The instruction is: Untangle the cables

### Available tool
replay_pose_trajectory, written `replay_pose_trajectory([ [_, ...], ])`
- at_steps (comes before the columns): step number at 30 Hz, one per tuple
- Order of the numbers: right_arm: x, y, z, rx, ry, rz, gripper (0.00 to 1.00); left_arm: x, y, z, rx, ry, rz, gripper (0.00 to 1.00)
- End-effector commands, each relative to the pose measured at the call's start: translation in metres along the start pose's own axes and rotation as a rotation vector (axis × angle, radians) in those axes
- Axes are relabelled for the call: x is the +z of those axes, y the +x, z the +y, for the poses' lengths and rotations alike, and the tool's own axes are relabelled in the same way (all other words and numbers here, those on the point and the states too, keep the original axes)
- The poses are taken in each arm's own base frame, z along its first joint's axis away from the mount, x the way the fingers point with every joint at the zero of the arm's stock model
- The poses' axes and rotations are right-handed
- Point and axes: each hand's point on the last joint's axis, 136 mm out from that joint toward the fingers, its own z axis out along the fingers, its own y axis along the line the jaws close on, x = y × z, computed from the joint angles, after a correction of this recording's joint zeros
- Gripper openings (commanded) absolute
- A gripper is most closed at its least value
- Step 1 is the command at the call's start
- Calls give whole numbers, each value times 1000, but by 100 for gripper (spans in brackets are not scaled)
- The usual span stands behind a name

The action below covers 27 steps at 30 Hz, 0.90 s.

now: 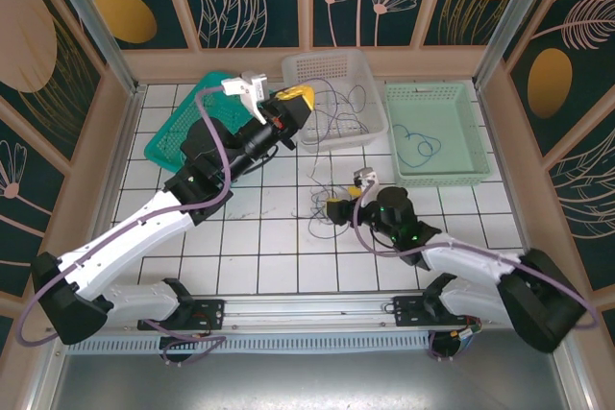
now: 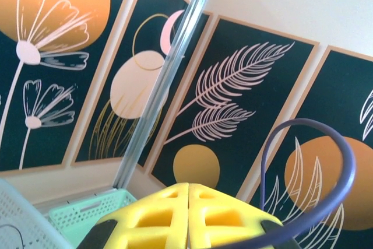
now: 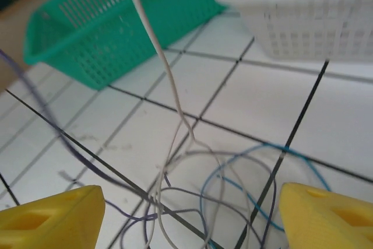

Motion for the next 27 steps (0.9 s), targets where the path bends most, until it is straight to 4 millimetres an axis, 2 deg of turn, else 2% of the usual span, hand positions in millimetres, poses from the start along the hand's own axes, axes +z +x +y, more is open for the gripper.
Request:
replay_pose_trajectory([
  [1, -16, -25, -3, -56, 50, -51, 80, 2, 11, -1, -41, 30, 5, 2],
  [6, -27, -49, -20, -113, 125, -90, 80, 1, 18, -1, -63, 46, 16, 2],
  [9, -22, -60, -15, -155, 78, -113, 80, 1, 18, -3, -68, 56, 17, 2],
  [12, -13, -67, -8, -219, 41, -118, 80, 1, 17, -4, -72, 60, 16, 2],
  [17, 9, -66, -2, -260, -11, -65, 80, 2, 17, -6, -78, 70, 14, 2],
  [23, 26, -71, -8, -267, 7, -85, 79, 4, 23, -7, -102, 93, 25, 2],
  [27, 39, -80, -10, -252, -1, -105, 73, 6, 29, -8, -121, 109, 38, 1],
])
